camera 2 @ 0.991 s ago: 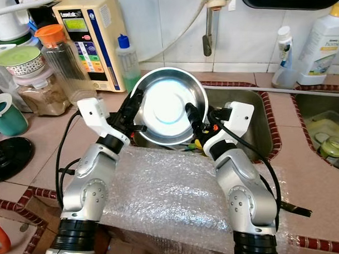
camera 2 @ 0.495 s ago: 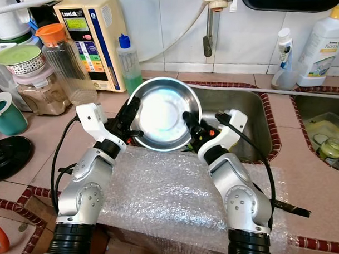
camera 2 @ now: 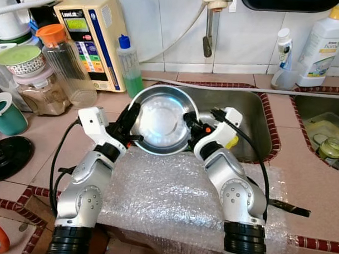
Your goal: Kitchen organization
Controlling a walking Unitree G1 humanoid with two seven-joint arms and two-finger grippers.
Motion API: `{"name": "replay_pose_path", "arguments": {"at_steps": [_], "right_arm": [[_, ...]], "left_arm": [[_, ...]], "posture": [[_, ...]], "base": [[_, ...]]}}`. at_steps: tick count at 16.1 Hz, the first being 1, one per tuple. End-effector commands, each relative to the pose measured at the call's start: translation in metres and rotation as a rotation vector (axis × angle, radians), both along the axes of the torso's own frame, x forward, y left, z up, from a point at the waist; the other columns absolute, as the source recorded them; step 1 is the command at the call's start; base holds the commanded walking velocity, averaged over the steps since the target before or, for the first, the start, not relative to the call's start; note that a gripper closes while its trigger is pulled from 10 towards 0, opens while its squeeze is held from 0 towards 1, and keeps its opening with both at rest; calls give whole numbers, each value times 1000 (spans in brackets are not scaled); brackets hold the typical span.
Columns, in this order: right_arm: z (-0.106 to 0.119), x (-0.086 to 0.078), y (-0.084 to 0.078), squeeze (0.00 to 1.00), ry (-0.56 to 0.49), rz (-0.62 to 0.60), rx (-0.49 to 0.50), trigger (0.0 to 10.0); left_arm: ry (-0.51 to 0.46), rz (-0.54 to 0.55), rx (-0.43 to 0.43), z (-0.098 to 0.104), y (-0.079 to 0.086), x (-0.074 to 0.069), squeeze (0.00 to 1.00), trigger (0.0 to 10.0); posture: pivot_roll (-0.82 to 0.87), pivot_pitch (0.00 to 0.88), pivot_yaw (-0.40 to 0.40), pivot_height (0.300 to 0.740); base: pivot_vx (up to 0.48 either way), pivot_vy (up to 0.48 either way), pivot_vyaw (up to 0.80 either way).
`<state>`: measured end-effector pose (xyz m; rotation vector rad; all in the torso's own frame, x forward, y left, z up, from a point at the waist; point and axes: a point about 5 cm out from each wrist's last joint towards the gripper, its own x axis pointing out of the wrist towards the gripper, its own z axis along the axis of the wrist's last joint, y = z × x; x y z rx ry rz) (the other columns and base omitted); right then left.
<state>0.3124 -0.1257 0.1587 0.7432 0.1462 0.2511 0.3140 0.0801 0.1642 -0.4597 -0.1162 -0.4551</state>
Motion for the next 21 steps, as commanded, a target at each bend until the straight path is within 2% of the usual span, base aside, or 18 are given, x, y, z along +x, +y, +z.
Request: {"name": "replay_pose_path", "arguments": {"at_steps": [1, 5, 6, 7, 8, 10, 12, 13, 17, 21], "right_arm": [[-21, 3, -23, 0, 143, -146, -12, 0], [-28, 4, -23, 0, 177, -152, 0, 0], [-28, 6, -21, 0, 182, -148, 16, 0], [-27, 8, -19, 0, 181, -145, 14, 0], [-26, 9, -19, 0, 178, -145, 14, 0], [-23, 12, -19, 0, 168, -152, 11, 0], [-22, 14, -32, 0, 162, -261, -34, 0], [-21, 18, -41, 0, 152, -335, -48, 0], [-16, 28, -49, 0, 115, -436, -116, 0], [-22, 40, -66, 0, 98, -563, -301, 0]], "left_arm": [[-106, -75, -21, 20, -10, -6, 0, 0], [-118, -80, -12, 23, -12, -4, 0, 0], [-125, -85, -11, 25, -12, -4, 110, 980], [-123, -83, -8, 24, -12, -4, 529, 8745], [-117, -87, -20, 24, -12, -5, 1000, 10000], [-88, -96, -13, 16, -13, -7, 1000, 10000], [-14, -127, 17, -1, -16, -10, 1000, 10000], [46, -147, 80, -17, -15, -13, 1000, 10000], [146, -209, 156, -34, -14, -19, 1000, 10000], [194, -316, 257, -46, -14, -30, 1000, 10000]], "posture": [[-53, 0, 112, 740], [-40, 0, 116, 740], [-38, 0, 117, 740], [-38, 0, 117, 740], [-38, 0, 118, 740], [-36, 0, 112, 740], [-34, 0, 103, 740], [-30, 0, 107, 740], [-16, 0, 118, 740], [12, 0, 128, 740]], "base": [[0, 0, 0], [0, 0, 0], [0, 0, 0], [0, 0, 0], [0, 0, 0], [0, 0, 0], [0, 0, 0], [0, 0, 0], [0, 0, 0], [0, 0, 0]]}}
